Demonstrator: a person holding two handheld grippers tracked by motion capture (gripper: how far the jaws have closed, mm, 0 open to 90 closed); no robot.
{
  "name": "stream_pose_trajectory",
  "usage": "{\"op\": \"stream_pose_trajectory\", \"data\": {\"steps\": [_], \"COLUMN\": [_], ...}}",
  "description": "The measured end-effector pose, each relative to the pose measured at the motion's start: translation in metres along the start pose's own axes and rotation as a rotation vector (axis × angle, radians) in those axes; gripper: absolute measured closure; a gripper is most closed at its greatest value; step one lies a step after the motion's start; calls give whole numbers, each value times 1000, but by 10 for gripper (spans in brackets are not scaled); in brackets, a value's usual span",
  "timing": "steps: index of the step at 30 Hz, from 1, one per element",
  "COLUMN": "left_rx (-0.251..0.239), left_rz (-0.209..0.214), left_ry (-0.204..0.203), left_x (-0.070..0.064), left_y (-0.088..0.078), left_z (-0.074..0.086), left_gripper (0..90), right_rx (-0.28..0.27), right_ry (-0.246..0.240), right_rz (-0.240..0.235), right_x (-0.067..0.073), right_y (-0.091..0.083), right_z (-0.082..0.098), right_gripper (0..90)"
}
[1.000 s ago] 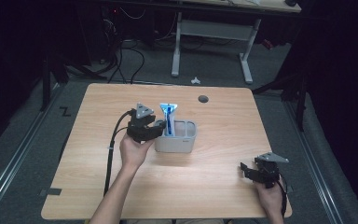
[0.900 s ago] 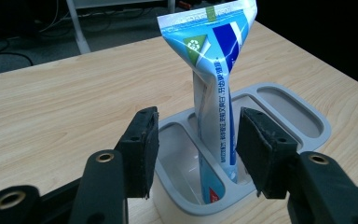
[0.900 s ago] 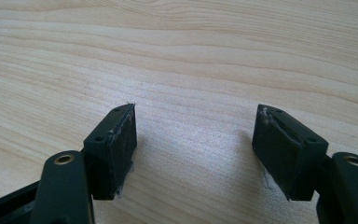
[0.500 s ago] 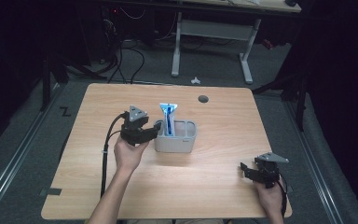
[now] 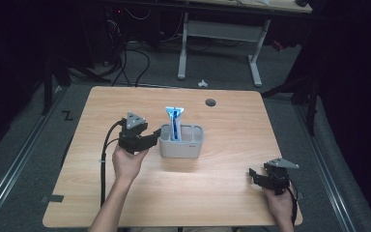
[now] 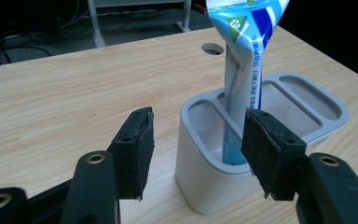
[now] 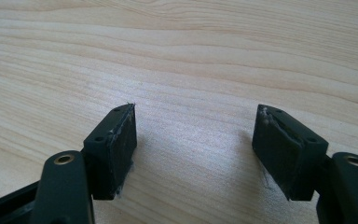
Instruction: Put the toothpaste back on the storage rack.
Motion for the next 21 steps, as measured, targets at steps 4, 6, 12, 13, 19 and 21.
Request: {"op": "stream_pose_trajectory", "data": {"steps": [4, 6, 12, 13, 19, 21], "left_rx": [-4, -1, 0, -2, -12, -12], "left_rz": [-6, -8, -18, -20, -28, -29], "left_ry": [-10, -8, -13, -15, -26, -29], "left_x": [3, 4, 8, 8, 13, 14], "left_y": [-4, -6, -13, -14, -21, -23], "left_z": [3, 5, 11, 11, 15, 17], "left_gripper": [441, 441, 439, 439, 437, 436], "right_rx": [0, 0, 0, 0, 0, 0], "right_ry": [0, 0, 0, 0, 0, 0], "right_rz": [0, 0, 0, 0, 1, 0], "right_x": [0, 0, 0, 0, 0, 0], "right_y": [0, 0, 0, 0, 0, 0], "right_z": [0, 0, 0, 0, 0, 0], "right_gripper": [308, 308, 308, 308, 308, 308]}}
Point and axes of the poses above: each handheld gripper's, and its own axes: y roughly forward along the jaws, z roughly out of its underside, x roughly to its left, the point moved 8 cm from there along y, roughly forward along the jaws, and after that the axes turned 12 degrees about z, right-handed, at the moved point
